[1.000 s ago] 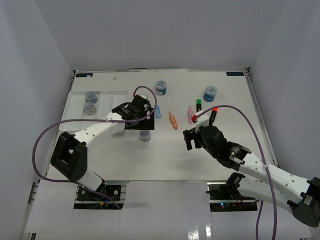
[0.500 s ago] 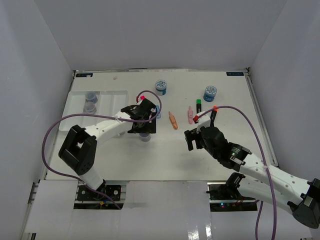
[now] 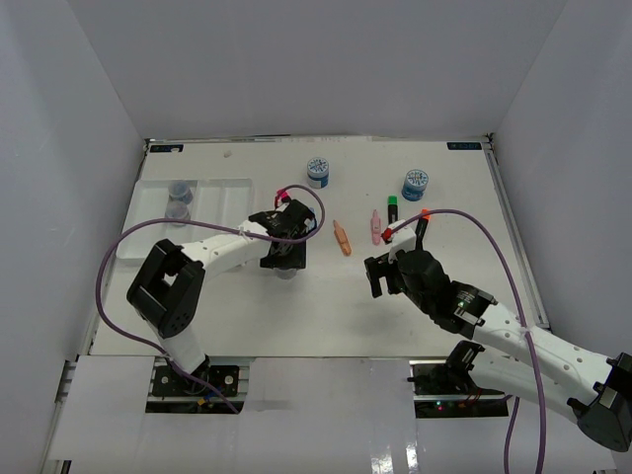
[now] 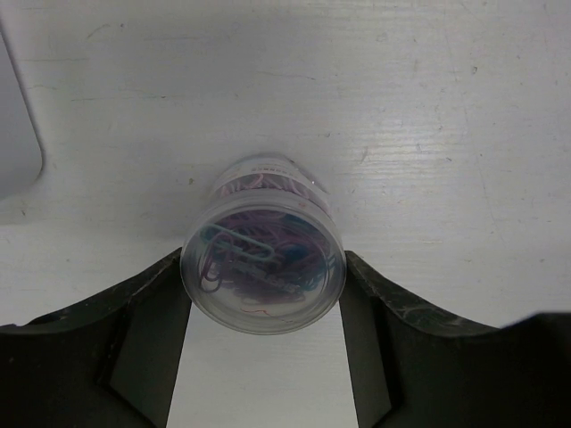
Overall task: Sort the stationery into containers
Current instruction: Pick up the stationery from the center of the board, then place the stationery in the storage box.
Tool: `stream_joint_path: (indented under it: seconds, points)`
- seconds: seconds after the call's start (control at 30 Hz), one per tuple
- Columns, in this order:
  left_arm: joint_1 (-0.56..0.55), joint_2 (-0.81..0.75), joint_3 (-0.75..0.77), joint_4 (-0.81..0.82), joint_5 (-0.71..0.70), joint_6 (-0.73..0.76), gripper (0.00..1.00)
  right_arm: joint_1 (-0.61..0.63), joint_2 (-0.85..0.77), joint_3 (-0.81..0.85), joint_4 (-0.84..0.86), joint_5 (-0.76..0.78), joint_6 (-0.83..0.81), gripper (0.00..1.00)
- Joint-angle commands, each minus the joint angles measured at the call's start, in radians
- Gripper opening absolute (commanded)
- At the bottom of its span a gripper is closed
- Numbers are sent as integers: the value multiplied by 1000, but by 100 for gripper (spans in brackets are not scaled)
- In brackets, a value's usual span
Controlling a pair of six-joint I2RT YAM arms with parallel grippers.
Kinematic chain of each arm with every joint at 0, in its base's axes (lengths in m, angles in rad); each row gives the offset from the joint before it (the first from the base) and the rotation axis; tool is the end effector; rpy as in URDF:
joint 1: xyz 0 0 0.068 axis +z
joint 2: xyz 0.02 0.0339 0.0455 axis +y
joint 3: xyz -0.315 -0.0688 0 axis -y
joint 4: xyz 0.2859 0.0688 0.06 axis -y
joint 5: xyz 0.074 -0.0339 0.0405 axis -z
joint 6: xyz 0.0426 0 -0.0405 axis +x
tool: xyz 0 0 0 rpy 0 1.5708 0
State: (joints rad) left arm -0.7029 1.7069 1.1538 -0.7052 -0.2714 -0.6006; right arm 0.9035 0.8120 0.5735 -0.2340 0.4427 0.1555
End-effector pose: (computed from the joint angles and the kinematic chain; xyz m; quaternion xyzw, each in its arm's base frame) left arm 0.2919 -0.2323 0.2170 0.0290 0.9785 0.0127 0.2036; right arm 0.1353 0.1422 0.2816 -0.1973 0.8165 0.0956 0.5341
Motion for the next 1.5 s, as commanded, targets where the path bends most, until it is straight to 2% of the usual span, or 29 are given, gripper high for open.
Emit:
stream_joint_path:
  seconds: [0.0, 0.1, 0.23, 0.37, 0.47, 0.57, 0.77, 0.97, 1.2, 1.33, 1.37, 1.43, 1.47]
  points:
    - [-4, -61, 52, -23, -54, -8, 61, -3, -8, 2, 25, 4, 9, 90]
    - [5, -85, 66, -43, -83, 2, 53, -3, -8, 9, 27, -6, 0, 90]
    - [77, -118, 63, -82, -114, 10, 53, -5, -7, 25, 27, -21, -14, 90]
    - [262, -202, 15, -76, -78, 54, 53, -6, -7, 29, 30, -39, -34, 90]
    - [483, -253, -8, -53, -75, 88, 54, -8, -1, 20, 41, -70, -45, 90]
    - [639, -260, 1, -31, -22, 122, 54, -8, -4, 8, 48, -105, -47, 90]
    - [841, -202, 44, 21, -26, 154, 56, -9, -39, -32, 70, -124, -45, 90]
    - [907, -84, 96, 65, -6, 165, 60, -9, -60, -57, 68, -128, -43, 90]
    - [910, 23, 144, 92, 46, 153, 64, -12, -60, -60, 67, -117, -43, 90]
    - [910, 23, 146, 93, 63, 144, 72, -12, -54, -55, 68, -114, -43, 90]
    - [910, 20, 138, 95, 64, 142, 78, -14, -50, -52, 71, -113, -45, 90]
    - [911, 13, 130, 95, 67, 142, 84, -15, -24, -38, 85, -111, -50, 90]
    - [910, 11, 121, 95, 69, 143, 91, -17, -10, -31, 102, -114, -53, 90]
